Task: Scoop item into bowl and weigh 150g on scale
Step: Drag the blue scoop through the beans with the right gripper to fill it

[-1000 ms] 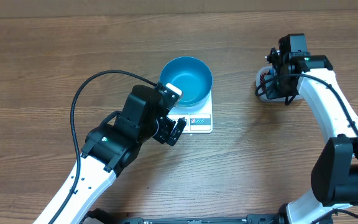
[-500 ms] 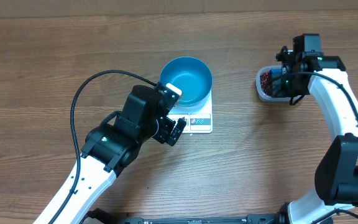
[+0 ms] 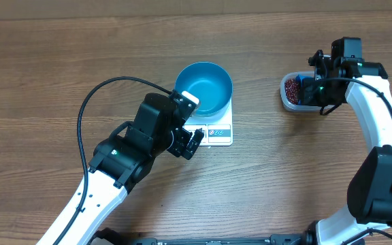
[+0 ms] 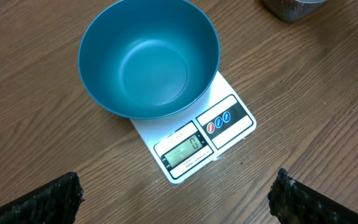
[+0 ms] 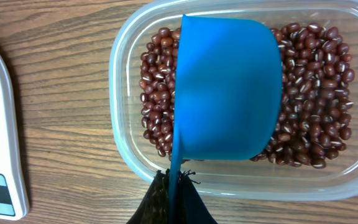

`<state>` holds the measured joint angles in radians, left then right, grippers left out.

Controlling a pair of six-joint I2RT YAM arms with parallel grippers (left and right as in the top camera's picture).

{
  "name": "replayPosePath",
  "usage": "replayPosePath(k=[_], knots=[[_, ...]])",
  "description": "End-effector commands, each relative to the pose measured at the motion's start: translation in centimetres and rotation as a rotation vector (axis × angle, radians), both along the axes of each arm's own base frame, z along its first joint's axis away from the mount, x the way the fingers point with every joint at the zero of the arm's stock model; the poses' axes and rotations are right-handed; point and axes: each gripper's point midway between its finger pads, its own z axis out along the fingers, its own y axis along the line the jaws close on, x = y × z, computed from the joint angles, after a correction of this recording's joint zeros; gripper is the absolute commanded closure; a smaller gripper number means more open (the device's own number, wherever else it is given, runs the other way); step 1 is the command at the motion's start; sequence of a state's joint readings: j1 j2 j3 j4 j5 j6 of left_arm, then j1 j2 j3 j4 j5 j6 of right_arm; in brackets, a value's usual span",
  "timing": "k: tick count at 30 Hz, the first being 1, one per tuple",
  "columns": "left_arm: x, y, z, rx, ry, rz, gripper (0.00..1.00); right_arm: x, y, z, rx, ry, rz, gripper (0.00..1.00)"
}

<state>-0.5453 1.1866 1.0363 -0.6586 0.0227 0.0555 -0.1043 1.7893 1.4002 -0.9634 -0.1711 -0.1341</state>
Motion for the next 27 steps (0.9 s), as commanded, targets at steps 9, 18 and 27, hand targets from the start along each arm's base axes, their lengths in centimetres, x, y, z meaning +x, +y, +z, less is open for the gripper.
replayPosePath(k=[9, 18, 27], knots=[[0.0, 0.1, 0.6, -0.005, -0.020, -0.004, 0.00, 0.1, 1.1, 0.0, 0.077, -0.004, 0.013, 0.96], [0.0, 0.1, 0.6, -0.005, -0.020, -0.004, 0.00, 0.1, -0.2, 0.5, 0.171, -0.018, -0.035, 0.96], [0.0, 0.1, 0.6, -0.005, -0.020, -0.004, 0.00, -0.5, -1.5, 0.8, 0.244, -0.013, -0.078, 0.96]])
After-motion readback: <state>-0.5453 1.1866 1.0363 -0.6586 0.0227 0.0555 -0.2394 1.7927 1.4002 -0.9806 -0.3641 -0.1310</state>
